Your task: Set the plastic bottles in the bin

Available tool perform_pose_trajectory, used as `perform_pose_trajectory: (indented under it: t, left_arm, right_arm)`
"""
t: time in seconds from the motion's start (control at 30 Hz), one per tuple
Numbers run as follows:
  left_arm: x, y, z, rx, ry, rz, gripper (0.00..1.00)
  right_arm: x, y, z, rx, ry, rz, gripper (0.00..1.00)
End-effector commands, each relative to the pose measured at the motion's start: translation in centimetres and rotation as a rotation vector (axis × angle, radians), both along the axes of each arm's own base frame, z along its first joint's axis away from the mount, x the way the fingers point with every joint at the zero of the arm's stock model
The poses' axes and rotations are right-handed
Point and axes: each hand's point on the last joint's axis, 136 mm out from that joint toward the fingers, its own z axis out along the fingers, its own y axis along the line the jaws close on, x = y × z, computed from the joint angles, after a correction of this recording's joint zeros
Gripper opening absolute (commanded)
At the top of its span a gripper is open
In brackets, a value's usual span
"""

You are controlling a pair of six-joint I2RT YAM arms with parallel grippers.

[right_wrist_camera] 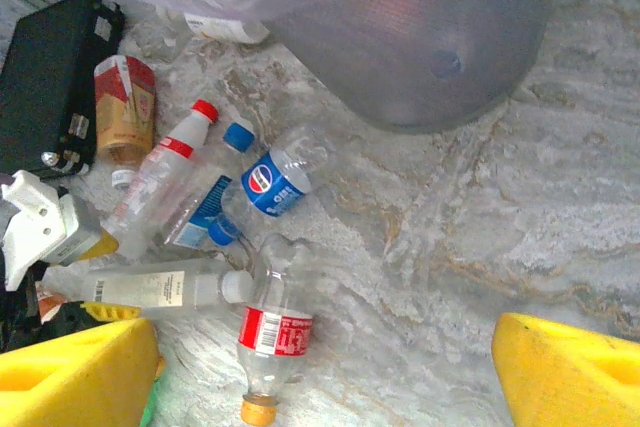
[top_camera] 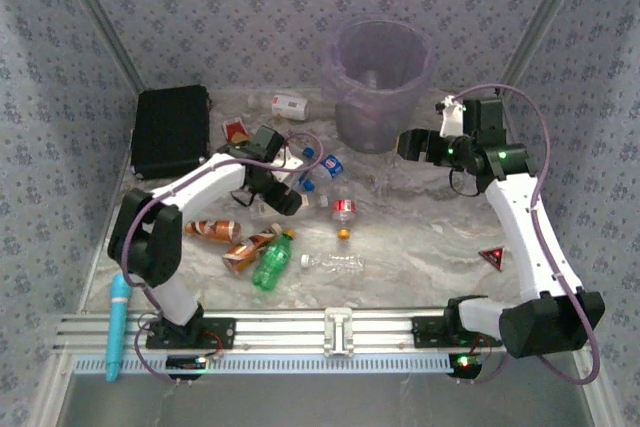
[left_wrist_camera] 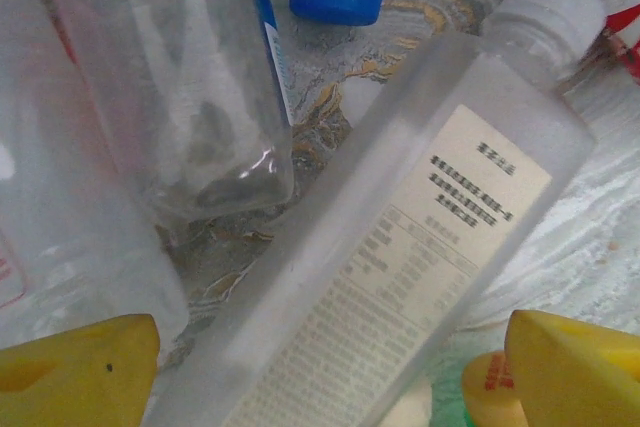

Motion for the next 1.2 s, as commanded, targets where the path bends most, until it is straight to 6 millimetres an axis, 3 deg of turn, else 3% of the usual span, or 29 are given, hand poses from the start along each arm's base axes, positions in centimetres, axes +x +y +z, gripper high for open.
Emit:
perform_pose_trajectory:
  t: [0.0,0.07,0.2,0.37,0.57,0.73,0.97,1.17]
  left_arm:
    - [0.2,-0.4,-0.4,0.013,0.016,-0.046,0.86]
    - [0.3,-0.6,-1.2,0.021,0.028,-0.059,0.77]
    - [0.4,-1.2,-2.5,0.025,0.054,-0.102,0.68]
    - [0.6,-2.1,-3.0,0.007,0.065,-0.135,0.69]
    - [-0.1,-2.9,-3.8,0.027,0.106,-0.178,0.86]
    - [0.1,-2.7,-4.0,0.039,0.099,-0.171,0.73]
    - [0.8,-2.9,-1.4,0.020,0.026,-0.172,0.59]
    - [2.4,-3.4,3.5,-0.045,-0.108,-0.133,0.59]
  right_arm:
    - [-0.4,-0.4,1.0,0.019,-0.031,-0.019,0.88]
    - [-0.4,-0.5,0.8,0.016,-0.025,-0.021,0.88]
    - [-0.4,-0.9,0.7,0.011,-0.027,-0.030,0.88]
    - [-0.5,-1.3,0.6,0.010,-0.026,-0.040,0.88]
    - [-0.6,-1.8,0.4,0.011,-0.024,-0.053,0.88]
    - [-0.8,-2.1,0.6,0.011,-0.028,-0.063,0.88]
    - [-1.2,-1.7,1.2,0.044,-0.039,-0.053,0.88]
    - [-1.8,1.1,2.4,0.156,-0.057,0.013,0.88]
